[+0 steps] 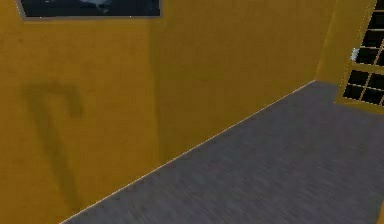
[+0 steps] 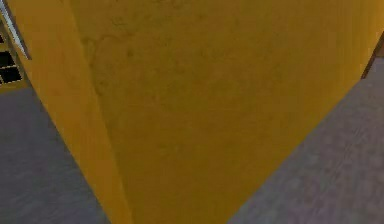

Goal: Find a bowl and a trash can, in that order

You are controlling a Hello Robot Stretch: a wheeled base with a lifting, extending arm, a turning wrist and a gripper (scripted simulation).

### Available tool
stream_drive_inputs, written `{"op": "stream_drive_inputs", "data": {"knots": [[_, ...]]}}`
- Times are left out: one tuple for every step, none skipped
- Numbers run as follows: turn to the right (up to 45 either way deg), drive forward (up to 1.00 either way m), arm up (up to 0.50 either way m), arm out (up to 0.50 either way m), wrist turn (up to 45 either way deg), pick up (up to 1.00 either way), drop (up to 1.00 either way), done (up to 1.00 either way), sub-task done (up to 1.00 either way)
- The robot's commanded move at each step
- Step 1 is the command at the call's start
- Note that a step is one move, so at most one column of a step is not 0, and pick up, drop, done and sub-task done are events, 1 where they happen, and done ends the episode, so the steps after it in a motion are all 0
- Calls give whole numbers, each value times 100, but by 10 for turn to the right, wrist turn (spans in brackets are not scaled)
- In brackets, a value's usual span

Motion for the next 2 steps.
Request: {"op": "stream_drive_inputs", "data": {"knots": [[0,35,0,0,0,0,0,0,0],[330,0,0,0,0,0,0,0,0]]}}
